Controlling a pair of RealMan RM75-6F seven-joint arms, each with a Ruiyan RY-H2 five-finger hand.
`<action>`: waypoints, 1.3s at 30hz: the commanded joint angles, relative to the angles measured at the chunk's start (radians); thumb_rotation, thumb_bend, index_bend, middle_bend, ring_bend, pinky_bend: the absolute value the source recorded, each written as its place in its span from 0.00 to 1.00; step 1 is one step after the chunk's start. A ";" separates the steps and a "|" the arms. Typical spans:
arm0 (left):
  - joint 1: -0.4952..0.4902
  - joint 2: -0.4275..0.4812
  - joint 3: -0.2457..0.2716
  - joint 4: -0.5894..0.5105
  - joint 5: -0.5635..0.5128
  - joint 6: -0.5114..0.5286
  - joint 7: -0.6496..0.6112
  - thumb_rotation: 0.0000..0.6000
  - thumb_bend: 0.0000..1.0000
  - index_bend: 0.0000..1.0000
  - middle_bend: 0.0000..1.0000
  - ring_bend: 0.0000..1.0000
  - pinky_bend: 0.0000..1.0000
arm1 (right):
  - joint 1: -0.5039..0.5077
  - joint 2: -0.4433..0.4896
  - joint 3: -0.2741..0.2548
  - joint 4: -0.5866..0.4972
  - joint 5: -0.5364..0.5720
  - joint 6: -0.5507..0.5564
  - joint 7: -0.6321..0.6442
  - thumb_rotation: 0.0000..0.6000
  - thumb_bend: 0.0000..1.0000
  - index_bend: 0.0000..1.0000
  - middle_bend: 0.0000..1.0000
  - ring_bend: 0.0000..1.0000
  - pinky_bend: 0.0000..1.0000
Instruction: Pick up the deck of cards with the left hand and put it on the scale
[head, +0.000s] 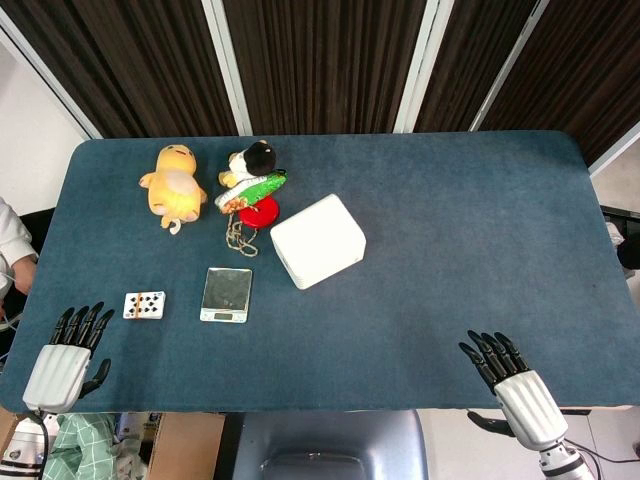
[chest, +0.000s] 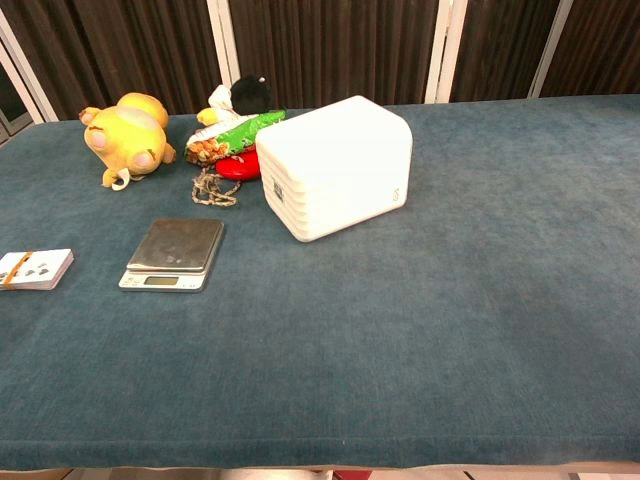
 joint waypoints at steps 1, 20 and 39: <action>-0.004 -0.005 0.002 0.005 0.007 -0.003 -0.010 1.00 0.40 0.01 0.00 0.00 0.00 | 0.002 0.000 -0.003 0.000 -0.003 -0.005 0.000 1.00 0.11 0.00 0.00 0.00 0.00; -0.182 -0.265 -0.054 0.171 -0.059 -0.283 -0.132 1.00 0.68 0.21 0.00 0.00 0.00 | 0.020 -0.017 -0.004 -0.016 0.018 -0.064 -0.019 1.00 0.11 0.00 0.00 0.00 0.00; -0.224 -0.317 -0.055 0.187 -0.098 -0.310 -0.048 1.00 0.72 0.21 0.00 0.00 0.00 | 0.020 -0.010 -0.002 -0.019 0.023 -0.054 0.000 1.00 0.11 0.00 0.00 0.00 0.00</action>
